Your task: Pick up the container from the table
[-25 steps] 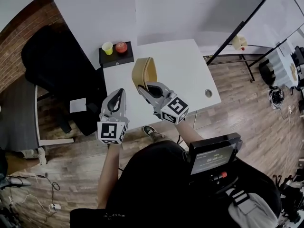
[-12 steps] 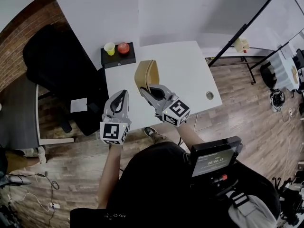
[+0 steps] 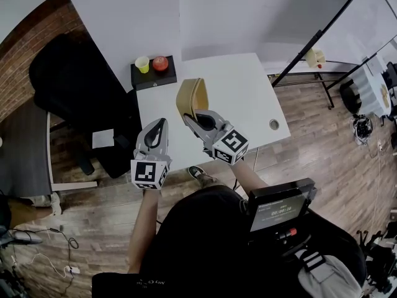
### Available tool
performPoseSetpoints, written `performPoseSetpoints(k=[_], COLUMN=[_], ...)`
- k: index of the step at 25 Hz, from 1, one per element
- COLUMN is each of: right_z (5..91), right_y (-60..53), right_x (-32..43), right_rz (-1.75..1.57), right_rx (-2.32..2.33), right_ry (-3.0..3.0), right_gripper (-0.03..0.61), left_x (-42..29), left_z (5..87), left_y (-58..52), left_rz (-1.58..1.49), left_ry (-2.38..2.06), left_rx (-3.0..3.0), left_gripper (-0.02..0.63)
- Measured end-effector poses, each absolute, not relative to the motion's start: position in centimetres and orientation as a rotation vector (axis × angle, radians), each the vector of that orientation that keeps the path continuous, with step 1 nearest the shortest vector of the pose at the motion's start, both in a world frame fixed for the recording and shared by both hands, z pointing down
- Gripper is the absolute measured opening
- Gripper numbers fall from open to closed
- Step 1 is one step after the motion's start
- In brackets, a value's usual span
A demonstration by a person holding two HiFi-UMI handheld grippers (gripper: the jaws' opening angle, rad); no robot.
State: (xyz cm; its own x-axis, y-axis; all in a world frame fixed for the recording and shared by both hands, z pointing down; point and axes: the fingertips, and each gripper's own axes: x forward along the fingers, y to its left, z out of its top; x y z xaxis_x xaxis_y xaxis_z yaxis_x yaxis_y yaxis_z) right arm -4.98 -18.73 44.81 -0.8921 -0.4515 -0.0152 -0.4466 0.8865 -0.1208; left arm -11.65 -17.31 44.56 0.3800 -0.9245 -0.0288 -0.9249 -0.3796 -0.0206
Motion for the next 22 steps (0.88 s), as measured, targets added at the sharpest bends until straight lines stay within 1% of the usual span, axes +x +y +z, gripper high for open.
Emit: performPoseSetpoints(k=[22], right_z=[45.3], right_y=[-19.8], right_x=[-5.0], right_rz=[-0.187], right_rx=[-0.703], right_ry=[3.032], right_gripper=[0.023], left_x=[-11.6], left_z=[44.9], left_y=[-18.3], left_rz=[0.011], left_ry=[1.741], left_rx=[-2.587], left_gripper=[-0.003])
